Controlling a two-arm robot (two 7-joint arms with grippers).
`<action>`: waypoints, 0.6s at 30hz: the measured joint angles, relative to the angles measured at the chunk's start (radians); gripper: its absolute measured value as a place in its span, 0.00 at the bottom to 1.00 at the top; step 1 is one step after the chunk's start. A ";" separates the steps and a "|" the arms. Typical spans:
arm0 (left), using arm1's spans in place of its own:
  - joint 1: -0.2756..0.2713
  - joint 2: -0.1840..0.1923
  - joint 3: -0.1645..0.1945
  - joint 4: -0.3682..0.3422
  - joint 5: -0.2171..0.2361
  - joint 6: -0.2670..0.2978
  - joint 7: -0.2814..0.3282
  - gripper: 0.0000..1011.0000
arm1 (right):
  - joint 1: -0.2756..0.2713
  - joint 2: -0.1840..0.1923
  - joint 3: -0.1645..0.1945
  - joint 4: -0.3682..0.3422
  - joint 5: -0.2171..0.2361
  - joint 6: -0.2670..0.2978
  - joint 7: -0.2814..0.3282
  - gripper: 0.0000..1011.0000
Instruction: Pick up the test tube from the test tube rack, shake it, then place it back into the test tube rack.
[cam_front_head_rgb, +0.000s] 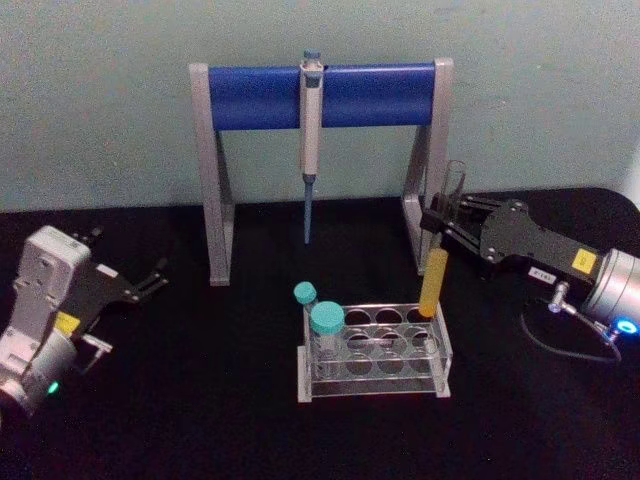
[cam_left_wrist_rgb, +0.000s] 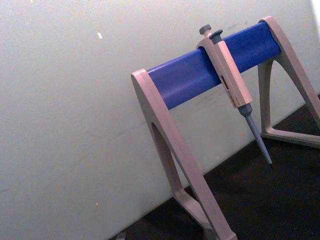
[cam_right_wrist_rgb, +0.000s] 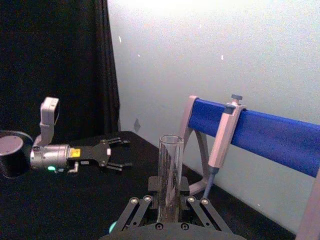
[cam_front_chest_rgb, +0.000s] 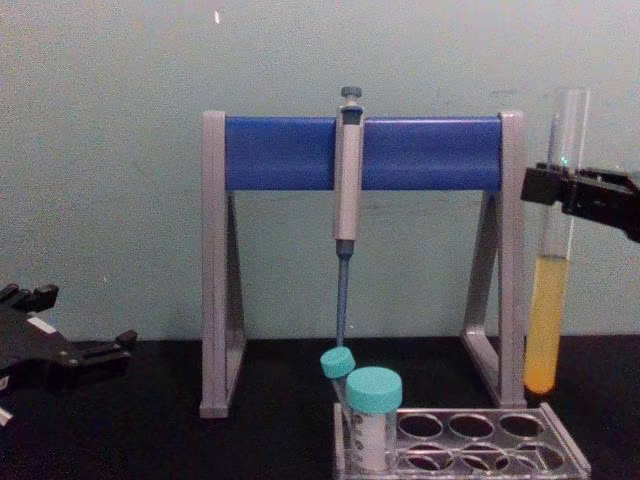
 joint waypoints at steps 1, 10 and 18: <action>0.000 0.000 0.000 0.000 0.000 0.000 0.000 0.99 | -0.002 0.002 0.001 -0.002 -0.003 -0.001 -0.002 0.23; 0.000 0.000 0.000 0.000 0.000 0.000 0.000 0.99 | -0.013 0.009 0.001 -0.011 -0.017 -0.007 0.003 0.23; 0.000 0.000 0.000 0.000 0.000 0.000 0.000 0.99 | -0.023 0.016 -0.004 -0.013 -0.022 -0.002 0.009 0.23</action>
